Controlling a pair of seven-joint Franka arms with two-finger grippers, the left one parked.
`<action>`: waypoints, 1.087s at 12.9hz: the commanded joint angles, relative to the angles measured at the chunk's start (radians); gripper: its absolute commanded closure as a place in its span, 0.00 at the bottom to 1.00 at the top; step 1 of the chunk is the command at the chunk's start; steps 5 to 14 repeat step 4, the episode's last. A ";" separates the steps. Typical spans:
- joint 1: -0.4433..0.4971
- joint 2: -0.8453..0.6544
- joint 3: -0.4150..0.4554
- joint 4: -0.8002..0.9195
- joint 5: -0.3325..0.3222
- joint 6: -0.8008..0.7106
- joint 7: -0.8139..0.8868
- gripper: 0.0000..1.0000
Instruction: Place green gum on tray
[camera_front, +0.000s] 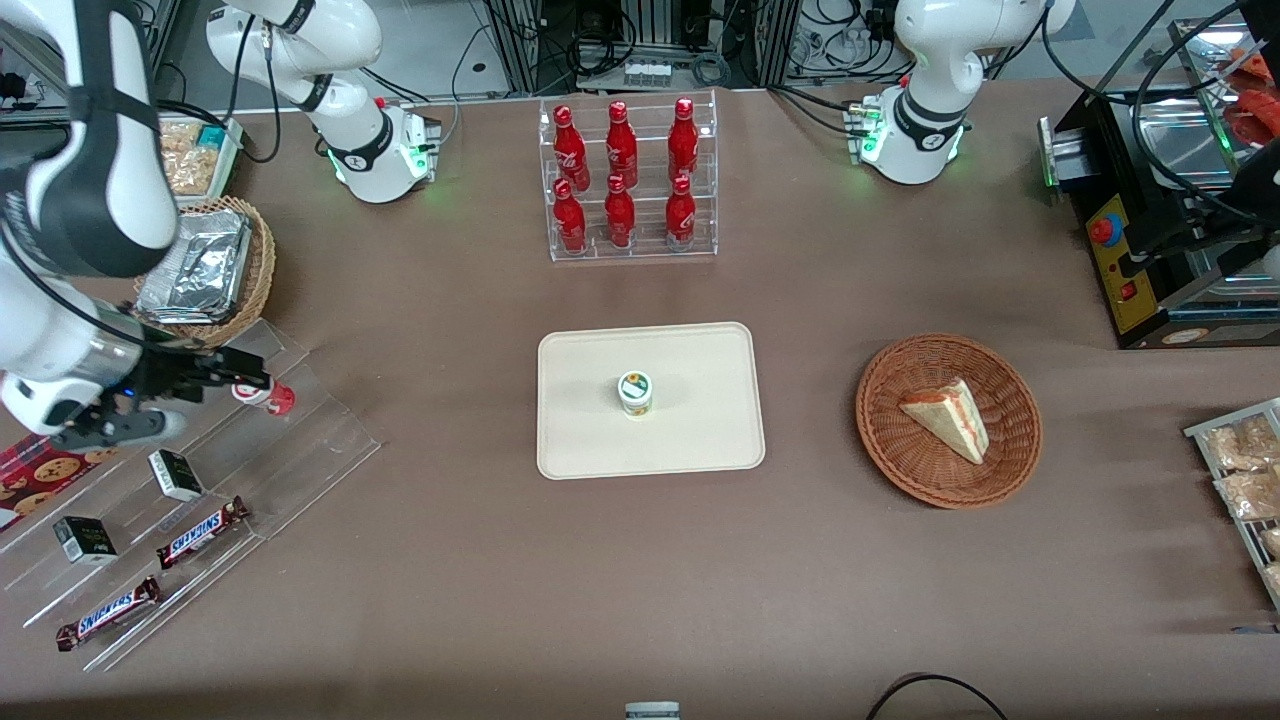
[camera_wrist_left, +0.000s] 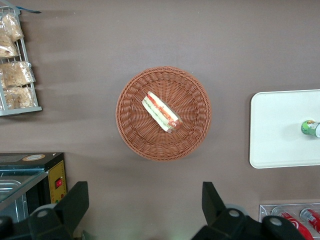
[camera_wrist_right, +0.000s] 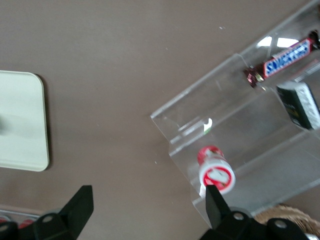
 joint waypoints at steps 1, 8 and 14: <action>-0.058 -0.066 0.048 -0.032 -0.042 -0.064 -0.004 0.00; -0.076 -0.099 0.073 -0.019 -0.076 -0.146 0.003 0.00; -0.076 -0.099 0.073 -0.019 -0.076 -0.146 0.003 0.00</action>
